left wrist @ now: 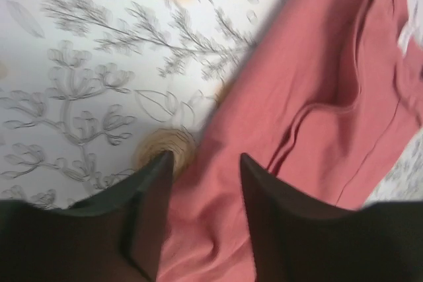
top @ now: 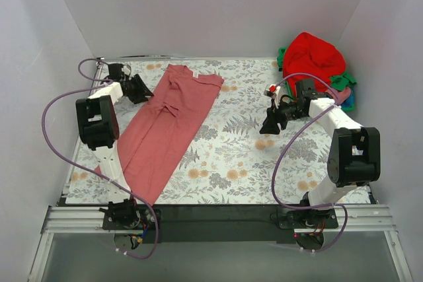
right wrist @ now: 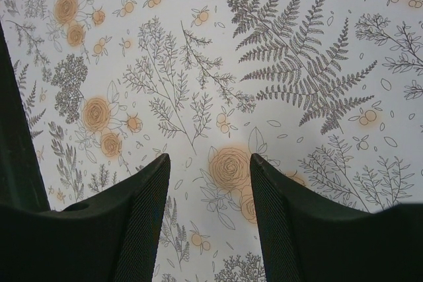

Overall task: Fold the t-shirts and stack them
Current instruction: Fold the tshirt

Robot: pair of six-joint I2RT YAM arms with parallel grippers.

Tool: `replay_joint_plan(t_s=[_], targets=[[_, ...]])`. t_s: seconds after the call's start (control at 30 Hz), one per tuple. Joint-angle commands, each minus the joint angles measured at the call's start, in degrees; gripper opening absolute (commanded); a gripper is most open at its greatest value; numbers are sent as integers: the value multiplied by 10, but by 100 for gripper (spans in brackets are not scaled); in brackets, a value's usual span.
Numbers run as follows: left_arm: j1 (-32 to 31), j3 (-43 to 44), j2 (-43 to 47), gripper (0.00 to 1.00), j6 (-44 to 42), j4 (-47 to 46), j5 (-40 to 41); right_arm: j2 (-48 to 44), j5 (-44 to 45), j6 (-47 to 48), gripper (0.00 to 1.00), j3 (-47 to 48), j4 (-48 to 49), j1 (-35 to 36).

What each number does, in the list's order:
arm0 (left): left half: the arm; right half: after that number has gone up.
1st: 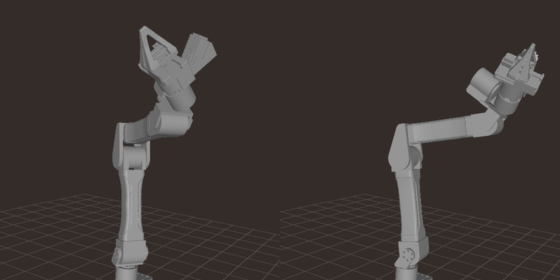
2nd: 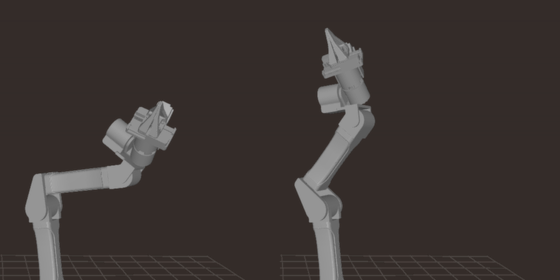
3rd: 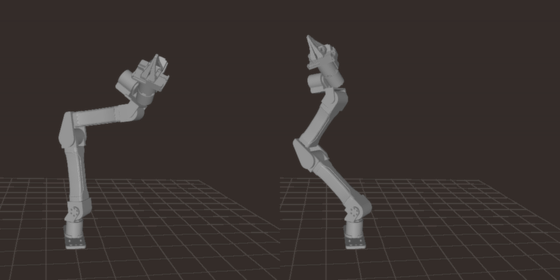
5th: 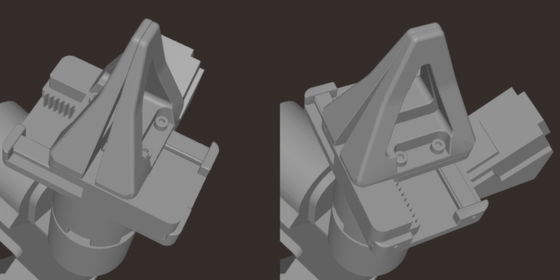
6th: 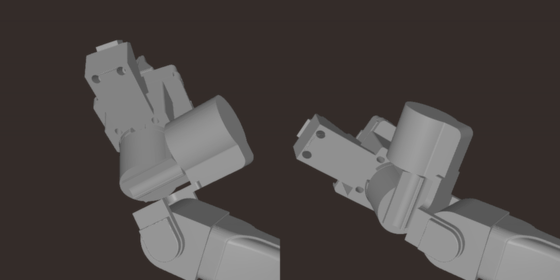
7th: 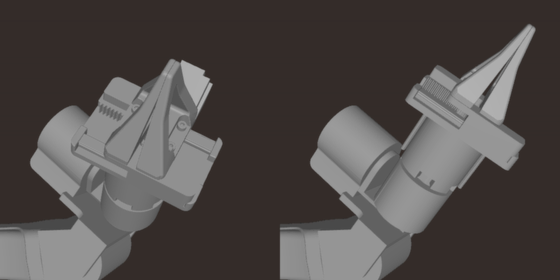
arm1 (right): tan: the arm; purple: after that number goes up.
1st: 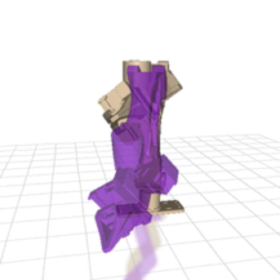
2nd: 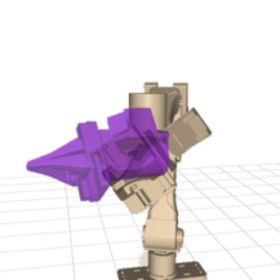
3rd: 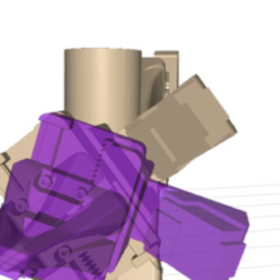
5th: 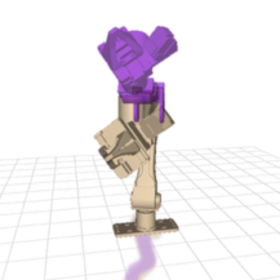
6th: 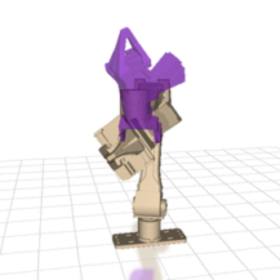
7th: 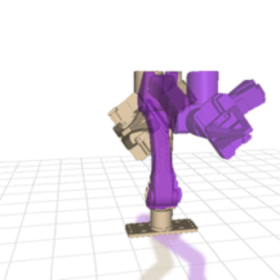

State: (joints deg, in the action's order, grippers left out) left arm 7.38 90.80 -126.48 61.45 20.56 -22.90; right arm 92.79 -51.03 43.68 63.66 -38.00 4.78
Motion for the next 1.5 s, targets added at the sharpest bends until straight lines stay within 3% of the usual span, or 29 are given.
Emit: replay_joint_plan(t_s=[0.0,0.17,0.33,0.5,0.7,1.1,1.47], targets=[[-7,10,33,47,-3,10,43,1,-6,3,58,15,-3,-1],[-6,9,122,66,-25,5,127,0,-20,32,58,5,-6,22],[-4,-83,290,82,-15,-34,145,-10,45,145,62,11,-4,162],[-2,-214,420,82,10,-51,66,5,87,299,69,31,11,337],[-1,-263,557,82,6,-11,108,88,225,309,67,83,115,520],[-2,-280,653,82,-9,38,131,215,302,242,61,201,198,611],[-1,-271,676,82,-18,55,140,271,327,235,54,218,215,641]])
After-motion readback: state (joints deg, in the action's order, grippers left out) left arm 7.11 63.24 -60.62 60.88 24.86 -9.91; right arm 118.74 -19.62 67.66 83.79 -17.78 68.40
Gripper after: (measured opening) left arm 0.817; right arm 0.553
